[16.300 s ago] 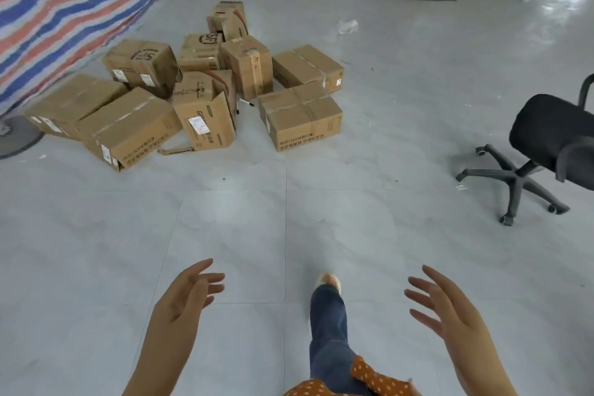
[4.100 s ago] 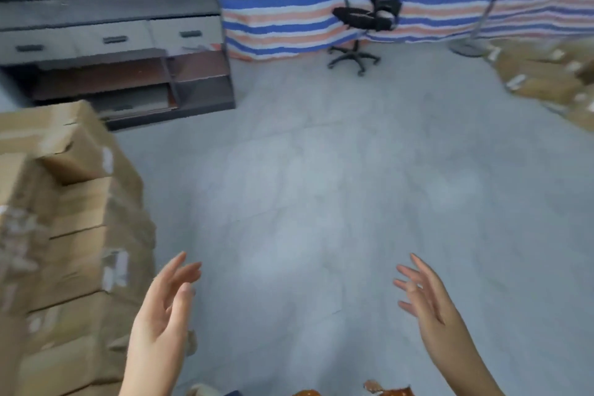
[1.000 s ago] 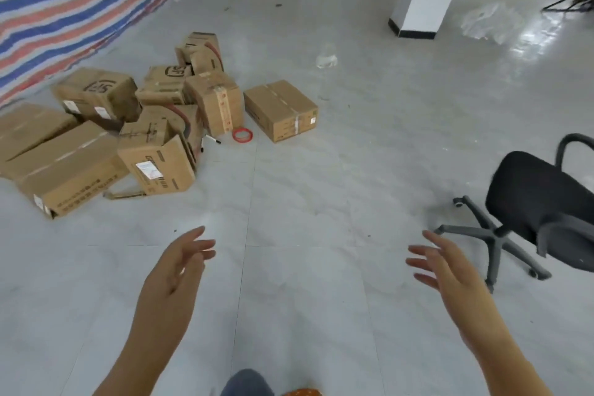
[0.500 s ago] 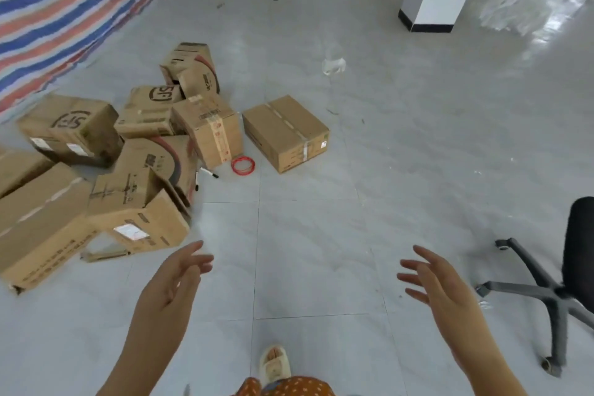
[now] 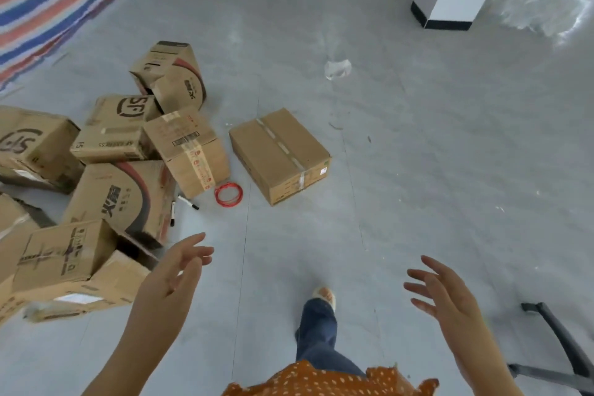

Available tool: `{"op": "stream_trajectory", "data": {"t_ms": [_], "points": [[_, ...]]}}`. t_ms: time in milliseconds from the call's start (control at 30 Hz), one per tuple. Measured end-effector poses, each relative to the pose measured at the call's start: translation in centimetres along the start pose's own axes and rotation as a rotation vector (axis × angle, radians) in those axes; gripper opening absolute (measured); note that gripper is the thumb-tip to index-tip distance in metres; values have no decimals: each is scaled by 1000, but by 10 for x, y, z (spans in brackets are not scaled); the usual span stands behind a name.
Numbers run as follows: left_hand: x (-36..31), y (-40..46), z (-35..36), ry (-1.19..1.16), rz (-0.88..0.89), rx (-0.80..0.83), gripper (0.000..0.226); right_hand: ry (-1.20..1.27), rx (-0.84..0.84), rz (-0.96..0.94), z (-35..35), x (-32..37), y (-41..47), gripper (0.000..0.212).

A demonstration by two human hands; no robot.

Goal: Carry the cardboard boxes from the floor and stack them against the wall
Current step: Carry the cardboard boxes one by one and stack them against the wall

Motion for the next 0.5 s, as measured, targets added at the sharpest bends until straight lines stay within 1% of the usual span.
{"op": "stream_trajectory", "data": {"t_ms": [67, 167, 267, 400, 433, 500], "points": [[-3, 43, 11, -28, -22, -77, 39, -9, 30, -24, -1, 20, 66, 27], [-29, 111, 38, -100, -14, -146, 40, -24, 35, -102, -5, 76, 163, 26], [-55, 179, 75, -52, 22, -111, 40, -56, 79, -174, -1, 132, 248, 27], [-70, 257, 108, -109, 22, -120, 26, -98, 123, -237, 17, 186, 341, 28], [-67, 278, 114, -112, 16, -126, 26, -105, 134, -246, 24, 194, 363, 28], [-55, 321, 123, -96, -20, -139, 35, -110, 140, -238, 37, 205, 409, 28]]}}
Point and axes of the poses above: each hand's wrist, its own y-axis towards the middle knuckle, its own z-axis out of the palm, x = y × z, the point moved 9 cm from there along y, towards the middle knuckle, and after that the axes turned 13 degrees about -y, right-handed, at the moved point
